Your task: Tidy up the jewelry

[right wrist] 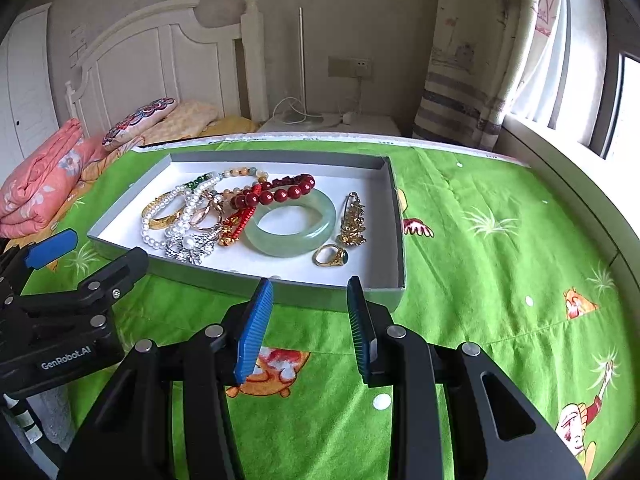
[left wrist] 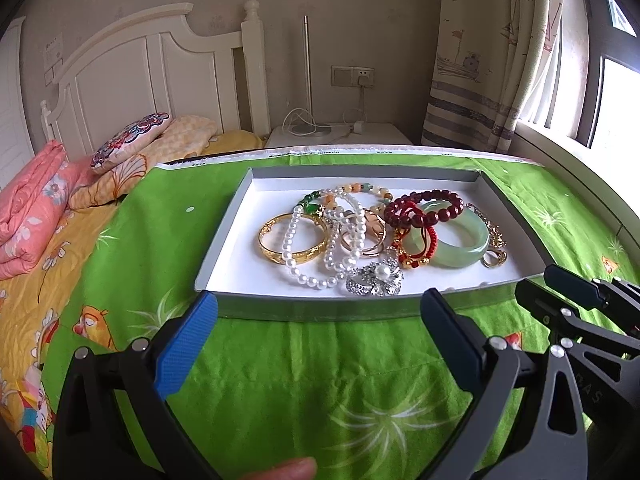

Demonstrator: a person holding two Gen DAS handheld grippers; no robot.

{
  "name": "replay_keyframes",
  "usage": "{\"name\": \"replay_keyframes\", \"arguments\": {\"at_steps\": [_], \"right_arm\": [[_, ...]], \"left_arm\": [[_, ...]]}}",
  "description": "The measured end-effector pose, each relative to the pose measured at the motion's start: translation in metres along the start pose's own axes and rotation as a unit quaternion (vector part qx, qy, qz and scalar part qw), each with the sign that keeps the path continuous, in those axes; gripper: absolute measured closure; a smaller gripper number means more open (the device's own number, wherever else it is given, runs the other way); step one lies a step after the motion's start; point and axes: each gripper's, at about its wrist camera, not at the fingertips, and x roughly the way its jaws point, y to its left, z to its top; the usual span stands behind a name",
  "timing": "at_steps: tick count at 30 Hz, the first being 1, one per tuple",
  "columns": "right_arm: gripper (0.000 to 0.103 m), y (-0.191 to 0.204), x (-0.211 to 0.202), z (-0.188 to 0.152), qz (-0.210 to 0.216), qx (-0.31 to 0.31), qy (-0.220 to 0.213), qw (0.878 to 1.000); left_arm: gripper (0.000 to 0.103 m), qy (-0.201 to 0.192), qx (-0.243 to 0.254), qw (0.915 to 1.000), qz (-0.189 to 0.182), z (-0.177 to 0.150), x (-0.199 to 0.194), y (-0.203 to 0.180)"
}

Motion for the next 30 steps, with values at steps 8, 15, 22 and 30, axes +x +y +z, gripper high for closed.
{"name": "replay_keyframes", "arguments": {"at_steps": [8,15,22,30], "right_arm": [[0.077,-0.0011,0.0,0.0,0.002,0.0,-0.002,1.0],[0.077,-0.0005,-0.0006,-0.0003,0.003,0.001,-0.003,1.0],[0.077,-0.0001,-0.0011,-0.0004,0.003,0.0,-0.005,1.0],[0.077,-0.0007,-0.0016,0.0001,0.007,0.001,-0.006,1.0]], "left_arm": [[0.002,0.0,-0.001,1.0,-0.001,-0.0004,0.0002,-0.0004],[0.002,0.0,-0.001,1.0,-0.001,-0.0003,0.0003,-0.0007],[0.002,-0.002,0.001,1.0,0.001,-0.0005,0.0001,-0.0019],[0.002,-0.009,0.005,0.9997,0.022,-0.0034,-0.0059,-0.0062]]}}
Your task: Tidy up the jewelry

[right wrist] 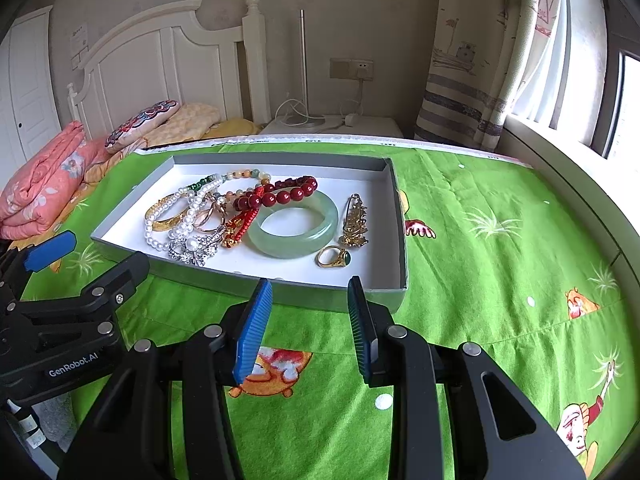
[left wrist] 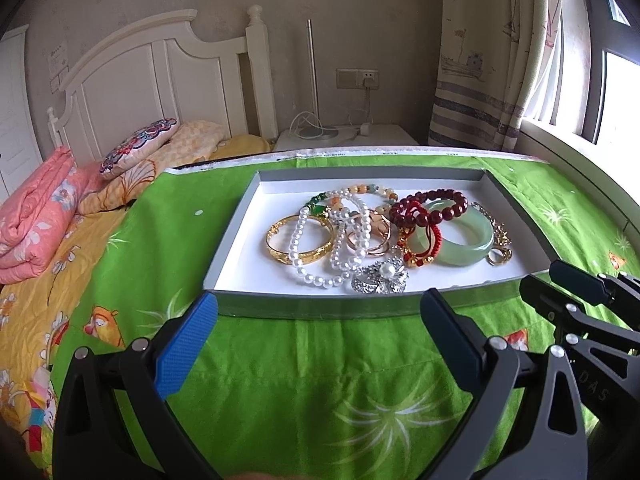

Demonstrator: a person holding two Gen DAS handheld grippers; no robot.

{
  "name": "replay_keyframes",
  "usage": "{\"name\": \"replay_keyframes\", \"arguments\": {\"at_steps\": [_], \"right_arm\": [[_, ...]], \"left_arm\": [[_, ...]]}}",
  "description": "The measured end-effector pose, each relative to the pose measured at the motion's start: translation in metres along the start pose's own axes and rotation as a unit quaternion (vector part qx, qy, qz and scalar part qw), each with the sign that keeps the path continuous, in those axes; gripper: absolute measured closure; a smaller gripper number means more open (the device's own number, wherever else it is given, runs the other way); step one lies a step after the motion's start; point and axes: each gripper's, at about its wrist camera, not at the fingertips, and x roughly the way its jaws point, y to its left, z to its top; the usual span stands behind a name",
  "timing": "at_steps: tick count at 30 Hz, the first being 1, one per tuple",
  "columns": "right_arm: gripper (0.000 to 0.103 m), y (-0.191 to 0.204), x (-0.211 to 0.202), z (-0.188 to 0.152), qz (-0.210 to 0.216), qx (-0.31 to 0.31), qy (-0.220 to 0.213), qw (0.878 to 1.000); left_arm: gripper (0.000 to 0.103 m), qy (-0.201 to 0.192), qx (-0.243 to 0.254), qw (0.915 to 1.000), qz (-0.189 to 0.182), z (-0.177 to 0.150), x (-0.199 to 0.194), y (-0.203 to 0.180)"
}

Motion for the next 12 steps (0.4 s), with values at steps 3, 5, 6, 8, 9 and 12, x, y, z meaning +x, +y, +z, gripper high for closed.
{"name": "replay_keyframes", "arguments": {"at_steps": [3,5,6,8,9,12], "right_arm": [[0.077,0.0,0.0,0.0,0.001,0.0,0.0,1.0],[0.077,0.0,0.0,0.0,0.001,0.001,0.0,1.0],[0.077,0.0,0.0,0.0,0.001,0.001,0.001,1.0],[0.077,0.001,0.001,-0.001,0.005,0.0,0.006,1.0],[0.077,0.003,0.001,-0.002,0.009,-0.002,0.013,1.0],[0.076,0.012,0.008,-0.009,0.025,-0.012,0.061,0.998]], "left_arm": [[0.002,-0.008,-0.01,0.9999,0.0,-0.002,-0.003,0.004],[0.002,-0.009,-0.014,0.9999,0.002,-0.001,-0.004,0.006],[0.002,-0.007,-0.016,0.9998,0.002,-0.001,-0.003,0.007],[0.002,0.006,-0.023,0.9997,-0.006,-0.001,-0.003,0.011],[0.002,0.013,-0.027,0.9995,-0.014,0.0,-0.004,0.012],[0.002,0.031,-0.03,0.9989,-0.015,-0.003,-0.009,0.018]]}}
